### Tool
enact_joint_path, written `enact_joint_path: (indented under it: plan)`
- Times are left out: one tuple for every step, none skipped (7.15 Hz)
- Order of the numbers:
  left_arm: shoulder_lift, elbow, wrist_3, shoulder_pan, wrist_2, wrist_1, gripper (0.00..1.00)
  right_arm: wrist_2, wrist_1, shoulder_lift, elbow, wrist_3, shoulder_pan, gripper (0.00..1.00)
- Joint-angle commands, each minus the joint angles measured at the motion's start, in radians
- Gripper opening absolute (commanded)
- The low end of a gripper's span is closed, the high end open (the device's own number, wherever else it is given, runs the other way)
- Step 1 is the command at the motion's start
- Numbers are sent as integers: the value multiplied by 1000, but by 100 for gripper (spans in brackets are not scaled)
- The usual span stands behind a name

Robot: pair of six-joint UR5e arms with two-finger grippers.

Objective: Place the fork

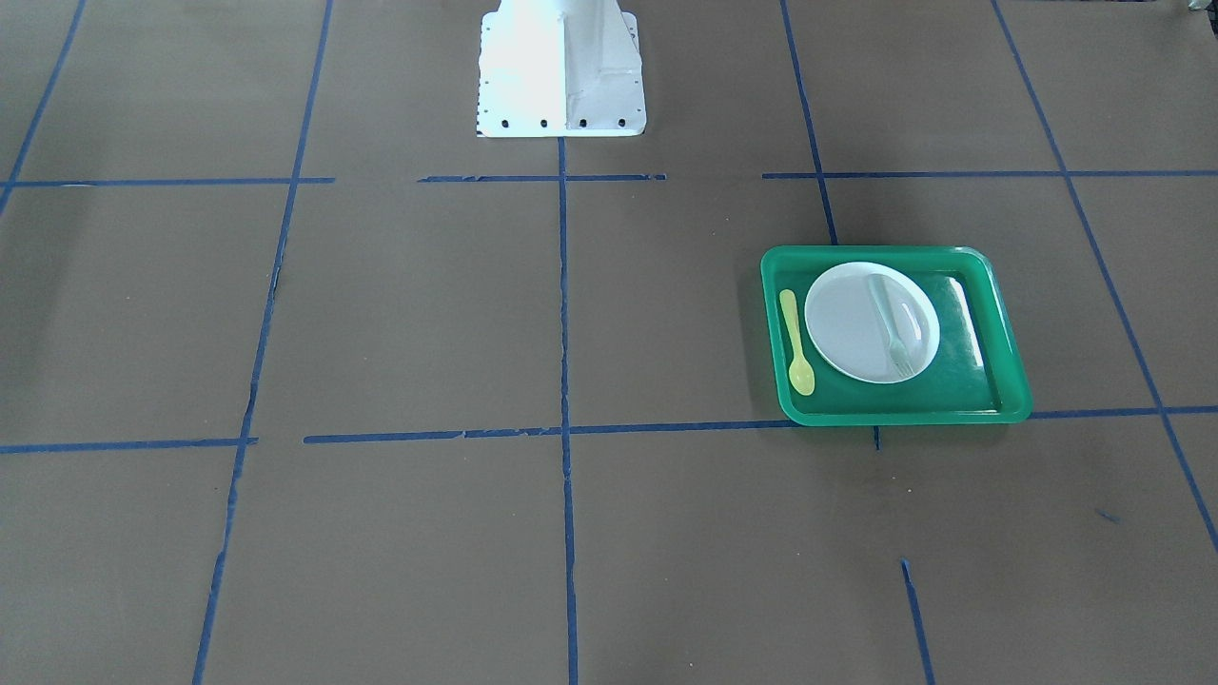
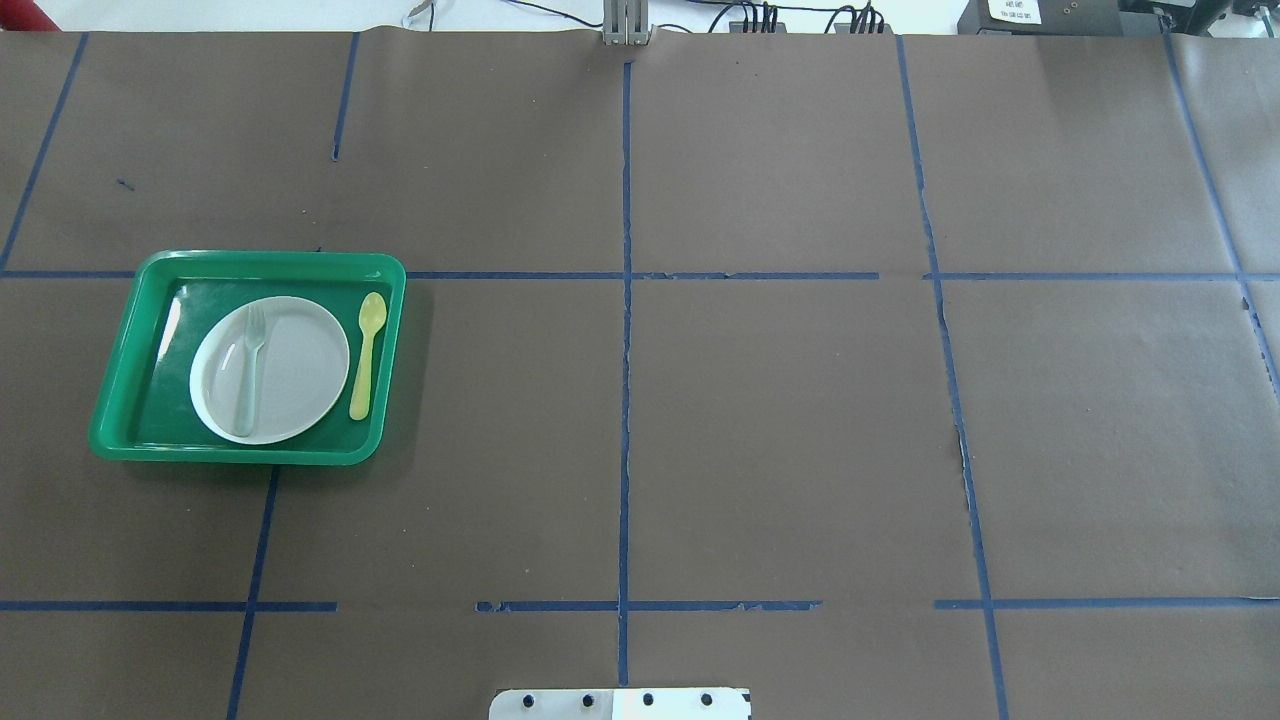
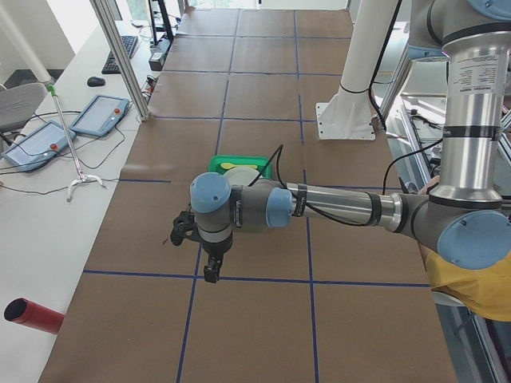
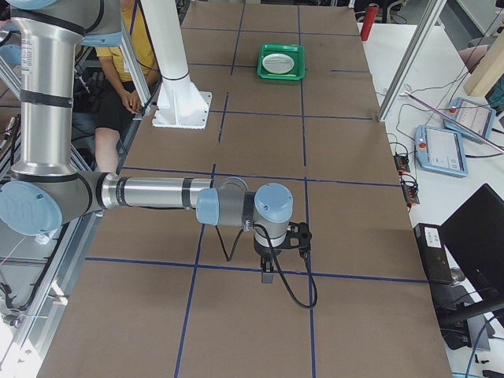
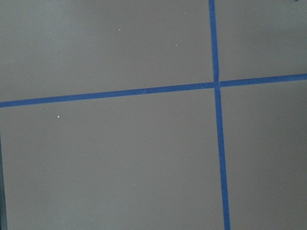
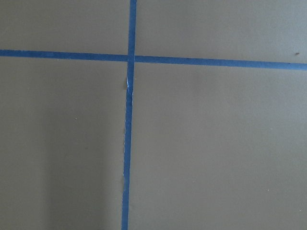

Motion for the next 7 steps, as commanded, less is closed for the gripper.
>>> enact_joint_path:
  plan:
    - [-4,-99,-201,165,-22,-19,100,0,0,0,0,-1,0,100]
    - [-8,-133,-396,259,-21,-101,100,0,0,0,0,-1,0,100]
    - [-10,-149,-558,330,-15,-167,100,0,0,0,0,-1,0,100]
    - [-16,-161,-702,421,-9,-202,100,0,0,0,0,-1,0,100]
    - [-55,-152,-825,513,19,-209,100,0,0,0,0,-1,0,100]
    - [-115,-120,-957,602,93,-210,100,0,0,0,0,-1,0,100]
    - [-189,-44,-982,637,102,-211,100,0,0,0,0,1,2,100]
